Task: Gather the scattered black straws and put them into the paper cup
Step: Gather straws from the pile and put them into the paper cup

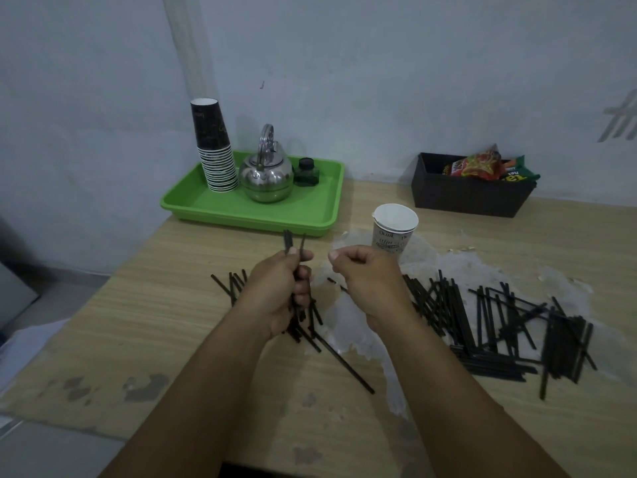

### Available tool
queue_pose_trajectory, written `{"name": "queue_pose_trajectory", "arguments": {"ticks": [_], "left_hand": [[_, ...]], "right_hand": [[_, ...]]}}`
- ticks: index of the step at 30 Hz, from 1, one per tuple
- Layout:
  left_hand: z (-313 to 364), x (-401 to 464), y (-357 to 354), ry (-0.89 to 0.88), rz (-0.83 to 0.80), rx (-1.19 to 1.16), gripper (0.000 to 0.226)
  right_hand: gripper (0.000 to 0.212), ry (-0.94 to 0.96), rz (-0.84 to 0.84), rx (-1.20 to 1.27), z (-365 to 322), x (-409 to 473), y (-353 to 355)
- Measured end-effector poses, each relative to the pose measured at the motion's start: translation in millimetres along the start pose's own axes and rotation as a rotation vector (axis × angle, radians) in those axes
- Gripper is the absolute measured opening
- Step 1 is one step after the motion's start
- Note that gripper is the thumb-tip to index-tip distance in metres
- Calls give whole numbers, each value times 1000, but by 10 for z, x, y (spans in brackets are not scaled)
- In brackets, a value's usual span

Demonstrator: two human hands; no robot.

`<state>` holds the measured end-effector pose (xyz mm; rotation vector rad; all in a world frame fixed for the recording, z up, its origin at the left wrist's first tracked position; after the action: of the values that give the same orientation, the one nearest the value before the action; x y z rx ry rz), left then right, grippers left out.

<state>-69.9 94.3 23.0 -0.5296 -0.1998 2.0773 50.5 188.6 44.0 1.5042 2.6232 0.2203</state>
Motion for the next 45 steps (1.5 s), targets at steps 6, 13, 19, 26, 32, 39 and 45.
{"name": "queue_pose_trajectory", "arguments": {"ticks": [6, 13, 19, 26, 32, 39, 45], "left_hand": [[155, -43, 430, -76, 179, -36, 25], [63, -102, 588, -57, 230, -46, 25], [3, -117, 606, -33, 229, -62, 25], [-32, -96, 540, -17, 211, -106, 25], [-43, -22, 466, -28, 197, -105, 21], [-16, 103, 289, -58, 128, -59, 32], [-2, 114, 260, -75, 136, -33, 21]], "right_hand": [[15, 14, -96, -567, 104, -22, -248], [49, 110, -62, -1045, 74, -114, -604], [31, 107, -68, -1031, 42, -110, -618], [12, -6, -78, -994, 71, -100, -556], [23, 24, -55, -879, 1, -106, -444], [14, 134, -179, -636, -126, -162, -517], [14, 187, -192, -566, -171, -157, -505]]}}
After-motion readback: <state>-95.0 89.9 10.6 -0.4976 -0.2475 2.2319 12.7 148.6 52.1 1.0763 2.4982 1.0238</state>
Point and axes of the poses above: each hand's wrist, its own x-axis towards the middle knuckle, its own y-axis out of the back of the hand, z = x × y, the point moved 8 cm from there along x, towards the middle knuckle, and after that the axes turned 7 degrees about -z, right-handed, at the moved point
